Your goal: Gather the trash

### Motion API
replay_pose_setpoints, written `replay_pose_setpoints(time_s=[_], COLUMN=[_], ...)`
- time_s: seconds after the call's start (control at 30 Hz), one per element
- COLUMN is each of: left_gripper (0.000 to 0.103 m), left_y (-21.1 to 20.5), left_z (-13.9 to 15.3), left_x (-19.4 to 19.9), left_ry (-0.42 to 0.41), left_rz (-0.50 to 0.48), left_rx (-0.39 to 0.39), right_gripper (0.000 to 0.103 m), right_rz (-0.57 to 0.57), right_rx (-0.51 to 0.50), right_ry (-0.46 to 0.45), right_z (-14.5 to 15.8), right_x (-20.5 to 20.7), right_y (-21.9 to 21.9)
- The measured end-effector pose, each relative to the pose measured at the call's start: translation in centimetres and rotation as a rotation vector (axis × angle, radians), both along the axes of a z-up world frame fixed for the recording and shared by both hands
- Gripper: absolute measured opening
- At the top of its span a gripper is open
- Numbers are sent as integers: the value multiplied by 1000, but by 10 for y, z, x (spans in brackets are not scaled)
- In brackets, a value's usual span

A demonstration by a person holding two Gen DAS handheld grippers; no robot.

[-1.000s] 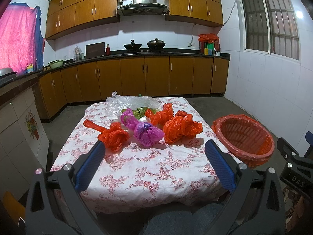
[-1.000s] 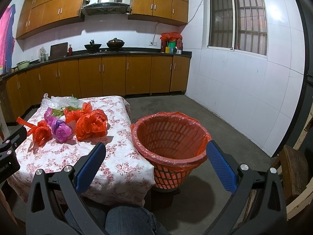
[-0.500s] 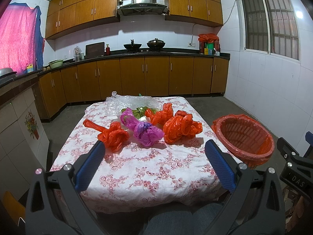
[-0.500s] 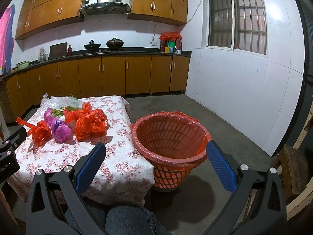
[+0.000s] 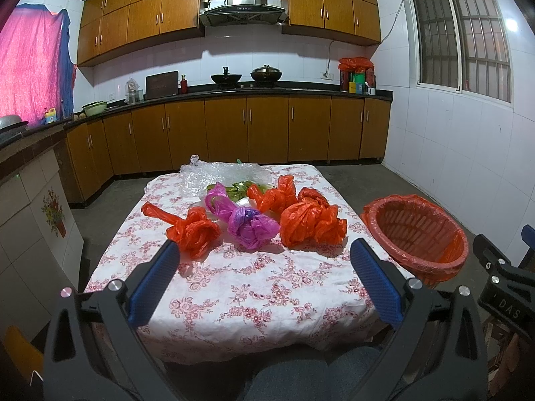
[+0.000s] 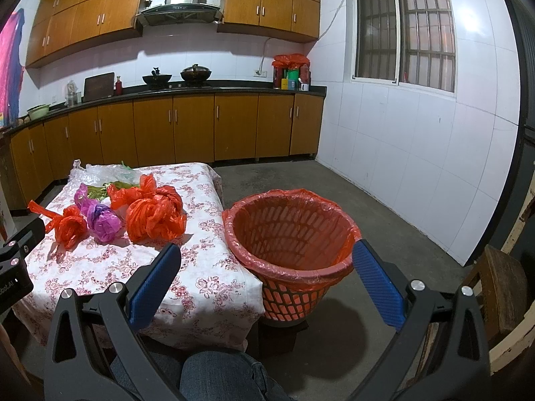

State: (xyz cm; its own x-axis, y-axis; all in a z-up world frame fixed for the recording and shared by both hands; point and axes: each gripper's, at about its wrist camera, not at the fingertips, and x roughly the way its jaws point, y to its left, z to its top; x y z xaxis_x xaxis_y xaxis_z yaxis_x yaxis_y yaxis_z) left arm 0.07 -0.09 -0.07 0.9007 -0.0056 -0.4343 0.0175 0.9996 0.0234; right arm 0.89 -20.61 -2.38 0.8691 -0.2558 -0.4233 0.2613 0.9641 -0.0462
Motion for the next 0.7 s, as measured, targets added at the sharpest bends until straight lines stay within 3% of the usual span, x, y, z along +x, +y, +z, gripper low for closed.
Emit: replay_pose_setpoints(time_s=[0.7], left_gripper=[99], left_y=[3], left_z=[-20], left_x=[4], left_ry=[6], left_rz=[25], left_rx=[3], right_gripper=[101], right_rz=[1], right_rx=[-1], right_ry=[-5], right_z=[-2], right_x=[7], right_y=[0])
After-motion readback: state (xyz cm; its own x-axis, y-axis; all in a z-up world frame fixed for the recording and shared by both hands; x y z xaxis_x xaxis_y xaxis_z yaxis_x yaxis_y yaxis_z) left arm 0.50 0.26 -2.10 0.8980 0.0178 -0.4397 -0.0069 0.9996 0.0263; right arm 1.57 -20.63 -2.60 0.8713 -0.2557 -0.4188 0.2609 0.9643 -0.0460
